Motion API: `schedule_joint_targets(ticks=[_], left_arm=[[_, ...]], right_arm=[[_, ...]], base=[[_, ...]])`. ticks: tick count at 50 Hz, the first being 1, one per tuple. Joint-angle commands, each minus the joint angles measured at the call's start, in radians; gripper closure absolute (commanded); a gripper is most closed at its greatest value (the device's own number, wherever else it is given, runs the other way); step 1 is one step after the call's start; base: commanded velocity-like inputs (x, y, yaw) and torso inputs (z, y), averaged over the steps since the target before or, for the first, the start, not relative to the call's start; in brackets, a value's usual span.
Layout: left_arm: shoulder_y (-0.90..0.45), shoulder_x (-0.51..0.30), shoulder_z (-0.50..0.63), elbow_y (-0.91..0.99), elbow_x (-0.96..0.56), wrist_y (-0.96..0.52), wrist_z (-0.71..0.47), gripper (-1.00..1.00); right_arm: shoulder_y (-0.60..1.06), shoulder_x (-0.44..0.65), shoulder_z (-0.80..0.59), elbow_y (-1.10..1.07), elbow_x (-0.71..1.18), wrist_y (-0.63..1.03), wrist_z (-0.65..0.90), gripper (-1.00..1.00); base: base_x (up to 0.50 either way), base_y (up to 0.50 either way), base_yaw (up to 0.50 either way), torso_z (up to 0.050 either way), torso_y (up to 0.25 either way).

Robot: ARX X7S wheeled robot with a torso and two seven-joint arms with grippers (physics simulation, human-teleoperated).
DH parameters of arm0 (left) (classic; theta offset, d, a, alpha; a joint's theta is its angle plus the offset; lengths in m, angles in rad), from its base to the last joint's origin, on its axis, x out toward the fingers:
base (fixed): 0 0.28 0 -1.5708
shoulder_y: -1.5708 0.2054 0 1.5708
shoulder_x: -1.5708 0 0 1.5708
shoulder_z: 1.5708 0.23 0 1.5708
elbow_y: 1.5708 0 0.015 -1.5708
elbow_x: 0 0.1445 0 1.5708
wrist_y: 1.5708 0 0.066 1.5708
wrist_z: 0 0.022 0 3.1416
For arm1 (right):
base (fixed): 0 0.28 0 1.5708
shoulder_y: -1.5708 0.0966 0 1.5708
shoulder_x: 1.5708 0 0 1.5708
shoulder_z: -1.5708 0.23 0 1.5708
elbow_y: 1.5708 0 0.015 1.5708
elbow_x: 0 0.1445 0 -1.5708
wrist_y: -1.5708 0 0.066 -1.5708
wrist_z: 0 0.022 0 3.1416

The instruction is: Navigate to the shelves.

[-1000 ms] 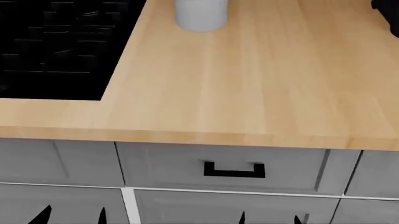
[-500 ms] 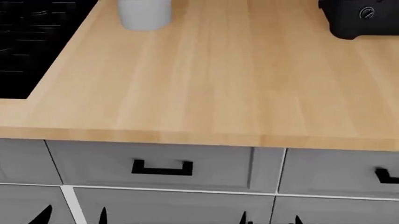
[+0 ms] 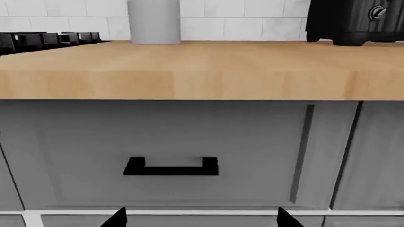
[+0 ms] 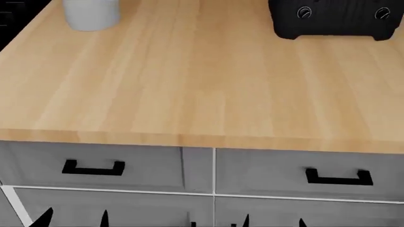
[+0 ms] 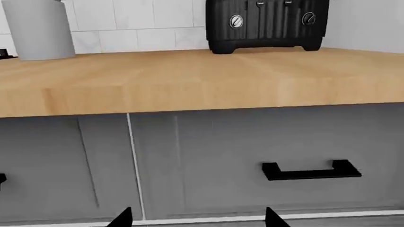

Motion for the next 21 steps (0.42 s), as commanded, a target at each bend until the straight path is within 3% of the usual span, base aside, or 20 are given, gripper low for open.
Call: schedule_joint_targets(ticks=[1, 13, 21], left_arm=[[-0.002, -0.001, 0.002, -0.003, 0.000, 0.002, -0.001, -1.00], [-0.001, -0.005, 0.003, -0.003, -0.003, 0.003, -0.002, -1.00], [-0.003, -0.004, 0.005, -0.005, -0.004, 0.005, -0.001, -1.00]], right_arm=[[0.003, -0.001, -0.002, 0.004, 0.000, -0.001, 0.001, -1.00], [0.003, -0.003, -0.005, 0.007, -0.001, -0.005, 0.005, -1.00], [0.002, -0.002, -0.001, 0.006, 0.004, -0.012, 0.005, -1.00]], base=[[-0.46, 0.00, 0.00, 0.000, 0.000], [-0.45, 0.00, 0.00, 0.000, 0.000], [-0.02, 0.00, 0.00, 0.000, 0.000]])
